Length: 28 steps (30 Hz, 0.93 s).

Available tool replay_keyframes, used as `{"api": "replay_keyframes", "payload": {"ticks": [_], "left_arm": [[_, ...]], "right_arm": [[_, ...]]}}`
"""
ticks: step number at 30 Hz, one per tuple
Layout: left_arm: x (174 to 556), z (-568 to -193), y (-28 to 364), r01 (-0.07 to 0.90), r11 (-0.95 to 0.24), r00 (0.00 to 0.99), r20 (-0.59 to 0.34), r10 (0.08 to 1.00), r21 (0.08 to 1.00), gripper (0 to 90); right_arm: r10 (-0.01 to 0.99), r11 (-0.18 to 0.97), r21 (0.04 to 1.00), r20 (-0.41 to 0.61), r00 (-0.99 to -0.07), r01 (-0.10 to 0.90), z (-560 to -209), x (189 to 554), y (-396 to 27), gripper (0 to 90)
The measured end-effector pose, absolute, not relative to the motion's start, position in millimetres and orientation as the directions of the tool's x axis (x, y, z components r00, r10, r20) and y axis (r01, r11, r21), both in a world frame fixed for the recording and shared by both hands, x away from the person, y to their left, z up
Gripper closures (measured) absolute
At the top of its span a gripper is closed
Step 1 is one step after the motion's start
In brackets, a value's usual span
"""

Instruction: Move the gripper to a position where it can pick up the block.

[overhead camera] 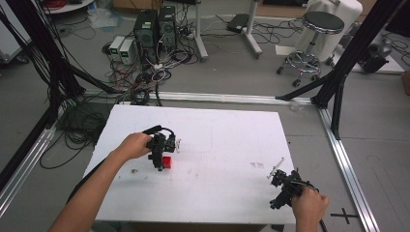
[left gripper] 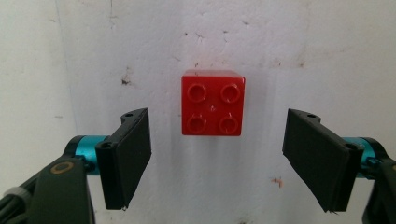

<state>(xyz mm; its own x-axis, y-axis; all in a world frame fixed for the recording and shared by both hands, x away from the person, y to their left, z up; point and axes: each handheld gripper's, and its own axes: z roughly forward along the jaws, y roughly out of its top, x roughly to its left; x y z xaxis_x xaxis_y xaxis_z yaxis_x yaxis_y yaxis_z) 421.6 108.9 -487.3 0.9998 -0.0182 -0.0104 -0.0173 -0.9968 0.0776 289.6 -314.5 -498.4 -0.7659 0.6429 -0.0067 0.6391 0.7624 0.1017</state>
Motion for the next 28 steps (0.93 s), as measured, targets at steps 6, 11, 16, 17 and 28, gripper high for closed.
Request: {"api": "replay_keyframes", "payload": {"ticks": [6,11,16,17,28], "left_arm": [[420.8,-495.6,103.7,-0.034,-0.997,0.999,-0.039,-0.037,0.066,23.9],[420.0,-503.4,100.5,-0.045,-0.998,0.998,-0.044,-0.047,0.054,24.0],[422.0,-507.4,99.2,-0.035,-0.997,0.999,-0.021,-0.037,0.067,24.0],[422.7,-508.4,99.1,-0.035,-0.997,0.999,-0.015,-0.036,0.063,24.0],[423.8,-507.7,100.7,-0.030,-0.997,0.999,-0.009,-0.031,0.076,24.0]], "right_arm": [[0.638,0.766,0.101,-0.005,-0.770,0.635,-499.2,290.4,-313.8,1.8],[0.636,0.768,0.099,-0.007,-0.772,0.632,-499.2,290.6,-312.4,1.8],[0.634,0.770,0.099,-0.003,-0.773,0.631,-498.9,290.5,-311.3,1.8],[0.636,0.769,0.099,-0.005,-0.772,0.632,-498.8,290.5,-311.3,1.8],[0.633,0.771,0.098,-0.004,-0.774,0.630,-499.2,290.7,-311.6,1.8]]}}
